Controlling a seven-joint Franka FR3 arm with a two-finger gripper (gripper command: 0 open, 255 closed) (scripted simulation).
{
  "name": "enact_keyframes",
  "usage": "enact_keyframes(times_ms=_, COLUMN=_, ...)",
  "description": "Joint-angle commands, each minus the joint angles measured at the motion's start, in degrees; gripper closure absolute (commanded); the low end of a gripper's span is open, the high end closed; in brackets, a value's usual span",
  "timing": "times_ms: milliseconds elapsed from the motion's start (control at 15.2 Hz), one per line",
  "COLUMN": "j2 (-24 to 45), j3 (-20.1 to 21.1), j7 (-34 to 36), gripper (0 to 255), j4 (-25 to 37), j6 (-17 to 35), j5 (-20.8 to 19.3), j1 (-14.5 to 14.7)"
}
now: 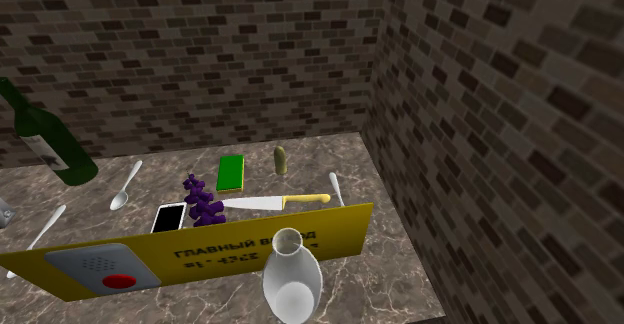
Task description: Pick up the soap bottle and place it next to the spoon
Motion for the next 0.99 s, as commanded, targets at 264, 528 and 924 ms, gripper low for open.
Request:
enact_keyframes(times_ms=264, j2=0.2, j3=-0.2, j7=0.5, gripper=255, j4=-4.3, j6=4.5, j5=-0.3, j1=-0.4)
enact_keyframes(times_ms=528, j2=0.6, j3=-0.4, j7=0.9, gripper=255, j4=-6.8, j6=7.4, j5=-0.7, j1=-0.5)
enact_keyframes(times_ms=924, j2=1.6, j3=-0.7, j7=1.7, gripper=255, j4=-10.1, j6=11.5, j5=-1.5, j1=-0.5)
